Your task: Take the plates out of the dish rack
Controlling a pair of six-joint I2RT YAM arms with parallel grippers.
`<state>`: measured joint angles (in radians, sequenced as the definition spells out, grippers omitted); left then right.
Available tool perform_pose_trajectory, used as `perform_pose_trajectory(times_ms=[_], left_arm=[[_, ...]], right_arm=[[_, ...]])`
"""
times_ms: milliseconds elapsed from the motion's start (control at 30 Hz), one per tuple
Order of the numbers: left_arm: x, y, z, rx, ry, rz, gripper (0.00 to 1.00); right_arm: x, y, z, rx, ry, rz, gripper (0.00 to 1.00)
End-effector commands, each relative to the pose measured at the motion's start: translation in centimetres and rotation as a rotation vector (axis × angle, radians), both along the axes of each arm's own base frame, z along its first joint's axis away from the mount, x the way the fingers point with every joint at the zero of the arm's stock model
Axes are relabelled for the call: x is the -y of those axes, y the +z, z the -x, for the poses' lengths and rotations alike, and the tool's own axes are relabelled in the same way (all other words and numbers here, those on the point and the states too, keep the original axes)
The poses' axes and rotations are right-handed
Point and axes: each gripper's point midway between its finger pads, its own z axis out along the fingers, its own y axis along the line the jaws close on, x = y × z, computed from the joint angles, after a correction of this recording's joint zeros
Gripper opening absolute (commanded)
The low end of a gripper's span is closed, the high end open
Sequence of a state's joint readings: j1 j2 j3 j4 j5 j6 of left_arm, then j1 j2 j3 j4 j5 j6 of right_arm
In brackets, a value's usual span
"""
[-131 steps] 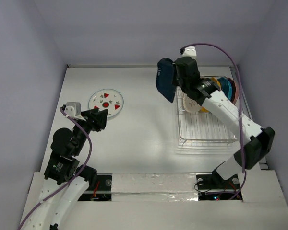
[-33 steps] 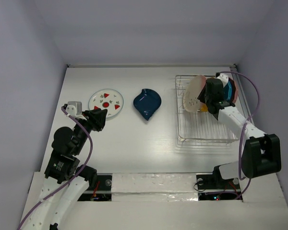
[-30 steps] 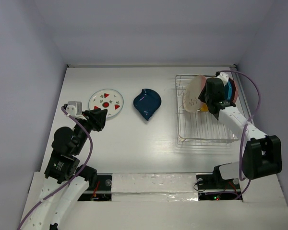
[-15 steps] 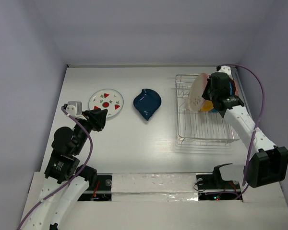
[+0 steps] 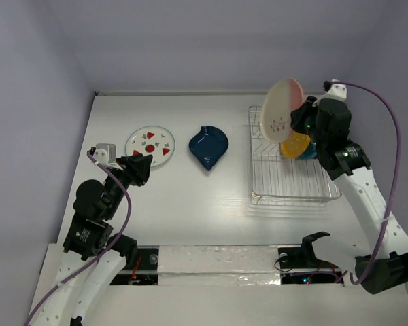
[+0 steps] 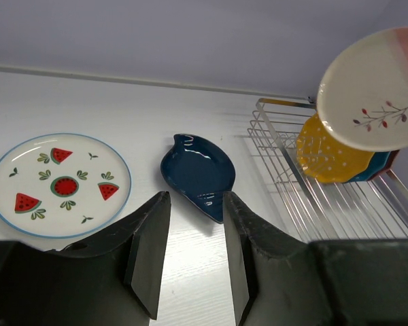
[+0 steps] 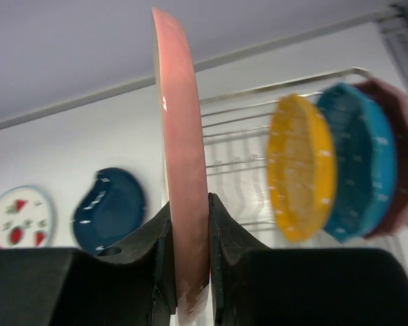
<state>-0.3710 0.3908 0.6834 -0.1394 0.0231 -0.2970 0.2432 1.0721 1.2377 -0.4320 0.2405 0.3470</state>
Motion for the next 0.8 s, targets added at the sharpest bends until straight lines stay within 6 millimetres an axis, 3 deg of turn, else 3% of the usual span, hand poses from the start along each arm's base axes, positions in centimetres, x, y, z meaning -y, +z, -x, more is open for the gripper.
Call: perform_pose_trajectory(times_ms=[0, 67, 100, 167, 200, 267, 300, 367, 400, 433, 500, 533, 567, 633, 667, 767], left_arm=[[0.0, 2.6, 0.0, 0.070, -0.003, 0.024, 0.34], [0.1, 2.5, -0.1, 0.066, -0.005, 0.022, 0.35], [0.1, 2.6, -0.1, 0.067, -0.003, 0.024, 0.35], [0.0, 2.5, -0.1, 0.063, 0.000, 0.025, 0.36], [0.0, 2.5, -0.1, 0.062, 0.000, 0.024, 0.37], [0.0, 2.6, 0.0, 0.067, -0.003, 0.026, 0.37], [0.0, 2.7, 0.1, 0.072, -0.006, 0.028, 0.38], [-0.3, 2.8, 0.2, 0.077, 0.007, 0.031, 0.38], [-0.3, 2.8, 0.1, 0.074, 0.009, 0.030, 0.38], [-0.4, 2.7, 0.1, 0.073, 0.014, 0.029, 0.38], [-0.4, 2.7, 0.1, 0.072, 0.015, 0.028, 0.38], [-0.4, 2.8, 0.1, 0.074, 0.014, 0.030, 0.38], [-0.2, 2.7, 0.2, 0.074, 0.004, 0.031, 0.38], [-0.1, 2.7, 0.2, 0.074, -0.002, 0.031, 0.38], [-0.1, 2.7, 0.2, 0.074, -0.003, 0.031, 0.38], [0.0, 2.7, 0.1, 0.074, -0.005, 0.031, 0.38]], right_arm=[[-7.4, 7.6, -1.1, 0.241, 0.208, -0.171, 0.00], [-10.4, 8.3, -1.6, 0.246, 0.265, -0.216, 0.00], [-12.7, 7.7, -3.0, 0.240, 0.305, -0.239, 0.00], [-17.6, 8.5, -2.8, 0.246, 0.437, -0.342, 0.00], [-20.2, 8.0, -4.1, 0.249, 0.489, -0.379, 0.00], [-24.9, 7.6, -3.9, 0.224, 0.575, -0.455, 0.00], [-27.4, 6.8, -5.4, 0.200, 0.591, -0.464, 0.00], [-31.4, 6.3, -5.3, 0.172, 0.641, -0.503, 0.00], [-32.7, 7.8, -5.6, 0.200, 0.659, -0.536, 0.00], [-35.1, 4.9, -6.5, 0.132, 0.691, -0.550, 0.00], [-37.4, 3.8, -7.0, 0.102, 0.720, -0.593, 0.00], [-38.3, 4.4, -7.2, 0.118, 0.745, -0.657, 0.00], [-39.7, 2.4, -7.4, 0.086, 0.756, -0.677, 0.00], [-40.6, 2.2, -7.8, 0.080, 0.767, -0.752, 0.00], [-41.4, 0.2, -8.5, 0.047, 0.760, -0.761, 0.00], [-43.5, -1.7, -9.0, -0.002, 0.775, -0.808, 0.00]])
